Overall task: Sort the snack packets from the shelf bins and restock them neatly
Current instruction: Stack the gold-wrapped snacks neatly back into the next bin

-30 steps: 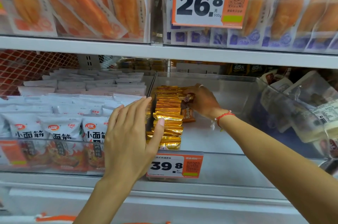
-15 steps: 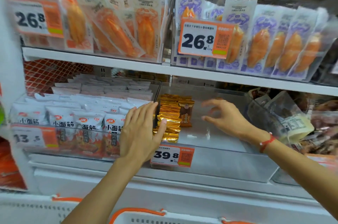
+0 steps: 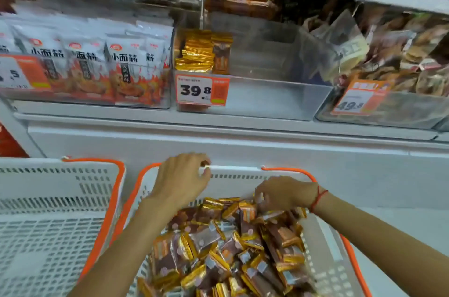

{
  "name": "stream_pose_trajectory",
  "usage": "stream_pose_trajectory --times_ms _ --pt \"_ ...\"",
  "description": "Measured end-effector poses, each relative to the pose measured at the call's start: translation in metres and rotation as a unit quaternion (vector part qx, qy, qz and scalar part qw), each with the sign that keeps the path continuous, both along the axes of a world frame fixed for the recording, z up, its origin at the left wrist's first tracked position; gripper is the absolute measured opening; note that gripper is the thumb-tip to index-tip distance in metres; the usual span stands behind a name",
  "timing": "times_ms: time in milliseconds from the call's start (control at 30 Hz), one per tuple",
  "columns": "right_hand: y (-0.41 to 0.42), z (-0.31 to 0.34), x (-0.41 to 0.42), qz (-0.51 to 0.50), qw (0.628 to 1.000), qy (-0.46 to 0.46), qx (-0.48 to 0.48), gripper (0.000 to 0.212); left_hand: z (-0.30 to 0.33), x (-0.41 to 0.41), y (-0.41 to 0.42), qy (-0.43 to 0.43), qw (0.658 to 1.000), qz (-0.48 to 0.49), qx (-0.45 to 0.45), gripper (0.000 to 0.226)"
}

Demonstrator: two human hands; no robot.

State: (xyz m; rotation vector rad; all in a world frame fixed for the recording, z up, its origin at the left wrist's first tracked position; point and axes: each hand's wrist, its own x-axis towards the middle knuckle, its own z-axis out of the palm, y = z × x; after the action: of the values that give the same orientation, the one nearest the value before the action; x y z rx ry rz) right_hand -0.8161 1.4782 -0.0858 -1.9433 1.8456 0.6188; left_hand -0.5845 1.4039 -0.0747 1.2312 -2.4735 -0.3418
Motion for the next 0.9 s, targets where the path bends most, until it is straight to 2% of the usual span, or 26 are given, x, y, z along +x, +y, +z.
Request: stream_pose_trajectory --times_ms 100,167,267,333,367,433,533,567,633,767,833,900 --pt "0.021 -0.075 -0.013 -0.08 0.996 -0.022 0.009 0.026 -0.075 0.002 0.031 -0.078 0.993 -0.011 0.09 0.032" --pt "0.039 -0.114 -0.015 -0.102 0.995 -0.013 -0.017 0.031 -0.126 0.006 0.048 -0.142 0.978 -0.041 0.146 0.046" --pt "0.055 -0.147 -0.002 -0.062 0.984 0.004 -0.167 0.046 -0.178 0.021 0.063 -0.23 0.955 -0.063 0.177 0.064" --pt "0.049 -0.156 0.005 -0.048 0.961 0.014 -0.274 0.047 -0.197 0.031 0.063 -0.239 0.954 -0.046 0.174 0.067" --pt "0.041 -0.159 0.006 -0.056 0.954 0.015 -0.293 0.049 -0.202 0.035 0.062 -0.247 0.952 -0.042 0.174 0.067" --pt "0.026 -0.164 0.006 -0.077 0.956 0.005 -0.282 0.058 -0.212 0.041 0.057 -0.274 0.943 -0.054 0.18 0.065" --pt "0.013 -0.181 0.001 -0.055 0.982 0.065 -0.171 0.075 -0.223 0.044 0.05 -0.3 0.931 -0.077 0.194 0.064" --pt "0.012 -0.185 0.002 -0.058 0.984 0.077 -0.15 0.079 -0.225 0.043 0.049 -0.295 0.928 -0.076 0.215 0.064" --pt "0.013 -0.189 0.002 -0.089 0.977 0.069 -0.182 0.078 -0.223 0.038 0.046 -0.266 0.922 -0.065 0.273 0.061" --pt "0.018 -0.172 -0.009 -0.083 0.974 0.007 -0.211 0.036 -0.198 0.019 0.032 -0.082 0.932 0.011 0.352 0.032" --pt "0.022 -0.152 -0.015 -0.138 0.959 -0.083 -0.234 0.021 -0.179 0.005 0.026 -0.006 0.928 0.058 0.368 0.035" --pt "0.023 -0.132 -0.014 -0.215 0.928 -0.206 -0.224 0.017 -0.161 -0.008 0.024 0.067 0.899 0.072 0.426 0.039"
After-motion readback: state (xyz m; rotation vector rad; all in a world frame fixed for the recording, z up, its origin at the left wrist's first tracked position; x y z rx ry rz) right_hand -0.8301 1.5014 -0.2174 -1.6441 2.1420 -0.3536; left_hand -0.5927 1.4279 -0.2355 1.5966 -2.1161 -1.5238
